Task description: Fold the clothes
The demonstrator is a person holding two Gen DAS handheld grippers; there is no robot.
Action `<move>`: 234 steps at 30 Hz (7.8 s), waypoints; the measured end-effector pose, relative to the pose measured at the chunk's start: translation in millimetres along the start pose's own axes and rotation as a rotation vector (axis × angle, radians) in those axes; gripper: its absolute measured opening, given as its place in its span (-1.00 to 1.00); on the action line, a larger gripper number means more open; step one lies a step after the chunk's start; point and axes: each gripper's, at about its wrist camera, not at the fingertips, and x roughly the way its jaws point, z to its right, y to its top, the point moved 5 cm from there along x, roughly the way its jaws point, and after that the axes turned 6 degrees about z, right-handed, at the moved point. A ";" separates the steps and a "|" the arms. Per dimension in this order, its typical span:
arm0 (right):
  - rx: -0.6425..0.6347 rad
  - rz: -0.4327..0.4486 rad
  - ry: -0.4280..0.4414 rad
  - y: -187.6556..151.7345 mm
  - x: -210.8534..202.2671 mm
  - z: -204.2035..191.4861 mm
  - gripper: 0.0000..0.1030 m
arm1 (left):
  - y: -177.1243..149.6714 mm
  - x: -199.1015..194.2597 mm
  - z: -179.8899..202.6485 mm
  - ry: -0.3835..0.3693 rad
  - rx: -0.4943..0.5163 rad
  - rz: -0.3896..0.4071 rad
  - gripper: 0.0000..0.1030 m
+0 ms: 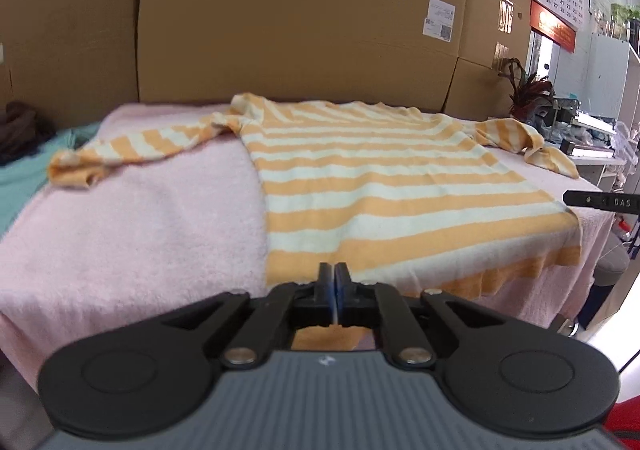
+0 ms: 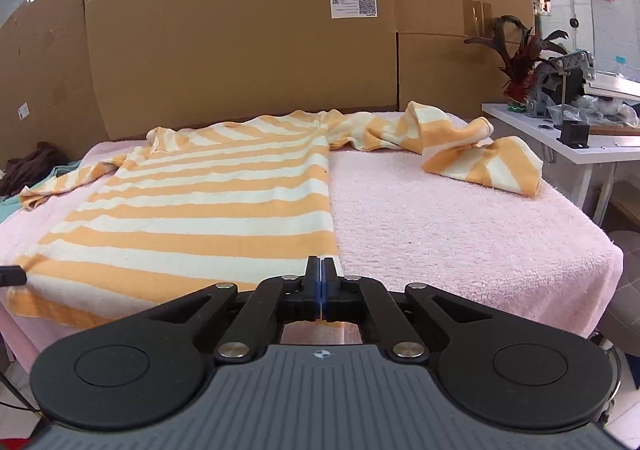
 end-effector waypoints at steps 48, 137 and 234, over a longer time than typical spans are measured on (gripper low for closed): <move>0.146 -0.197 0.093 108.6 255.7 -4.1 -0.48 | 122.2 252.6 -59.2 0.170 0.047 -0.110 0.29; 0.155 -0.098 -0.265 112.9 266.1 114.4 -0.96 | 119.1 255.3 -53.3 0.311 0.121 -0.120 0.99; -0.041 -0.148 0.249 22.3 50.6 -35.1 -0.84 | 45.6 35.4 -40.0 0.184 0.063 -0.053 0.18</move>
